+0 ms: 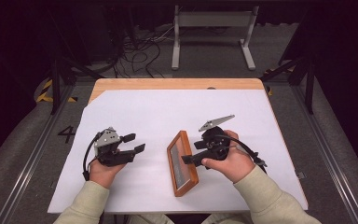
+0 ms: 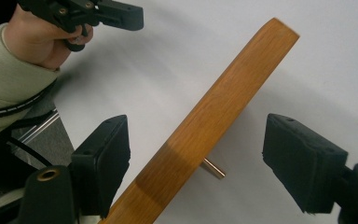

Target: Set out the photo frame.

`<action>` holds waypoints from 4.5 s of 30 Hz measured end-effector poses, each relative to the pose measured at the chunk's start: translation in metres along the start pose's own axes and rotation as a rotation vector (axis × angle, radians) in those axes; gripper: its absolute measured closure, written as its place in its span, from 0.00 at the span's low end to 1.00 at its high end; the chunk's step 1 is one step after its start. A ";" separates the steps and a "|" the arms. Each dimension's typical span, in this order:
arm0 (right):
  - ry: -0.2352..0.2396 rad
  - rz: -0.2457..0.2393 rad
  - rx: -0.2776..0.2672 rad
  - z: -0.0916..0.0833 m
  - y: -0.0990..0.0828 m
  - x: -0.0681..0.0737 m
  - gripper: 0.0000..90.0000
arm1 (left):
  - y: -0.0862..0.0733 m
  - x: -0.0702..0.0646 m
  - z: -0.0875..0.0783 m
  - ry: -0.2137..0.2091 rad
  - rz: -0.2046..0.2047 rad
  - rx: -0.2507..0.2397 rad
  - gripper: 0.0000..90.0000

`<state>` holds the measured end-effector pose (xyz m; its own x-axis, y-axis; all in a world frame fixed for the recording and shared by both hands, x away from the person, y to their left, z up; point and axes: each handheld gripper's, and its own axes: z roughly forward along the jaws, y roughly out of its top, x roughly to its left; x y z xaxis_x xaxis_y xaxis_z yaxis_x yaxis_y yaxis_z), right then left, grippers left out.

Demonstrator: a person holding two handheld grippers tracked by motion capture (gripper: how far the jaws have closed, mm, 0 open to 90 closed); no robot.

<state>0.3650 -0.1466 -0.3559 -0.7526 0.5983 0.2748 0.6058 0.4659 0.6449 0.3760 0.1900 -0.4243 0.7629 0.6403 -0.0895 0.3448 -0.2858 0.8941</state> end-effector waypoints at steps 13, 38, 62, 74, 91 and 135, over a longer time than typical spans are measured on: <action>0.018 0.021 0.071 0.031 -0.003 0.000 0.25 | -0.002 0.002 0.002 0.000 -0.004 0.008 0.42; -0.006 0.067 0.124 0.034 0.001 0.001 0.63 | -0.005 0.005 0.005 -0.006 -0.014 0.020 0.40; 0.050 -0.256 0.235 0.004 0.040 0.008 0.78 | -0.008 0.006 -0.001 0.003 -0.029 0.017 0.40; 0.125 -0.541 0.296 -0.001 0.069 -0.023 0.78 | -0.013 0.008 -0.007 0.012 -0.043 0.018 0.40; 0.208 -0.581 0.326 0.026 0.060 -0.080 0.77 | -0.013 0.009 -0.003 0.003 -0.044 0.024 0.40; -0.034 -0.466 -0.017 -0.037 0.044 -0.098 0.24 | -0.013 0.006 -0.002 -0.001 -0.040 0.025 0.40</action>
<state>0.4557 -0.2084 -0.3279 -0.9345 0.3489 -0.0706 0.2005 0.6799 0.7053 0.3748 0.1989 -0.4356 0.7488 0.6509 -0.1250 0.3885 -0.2783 0.8784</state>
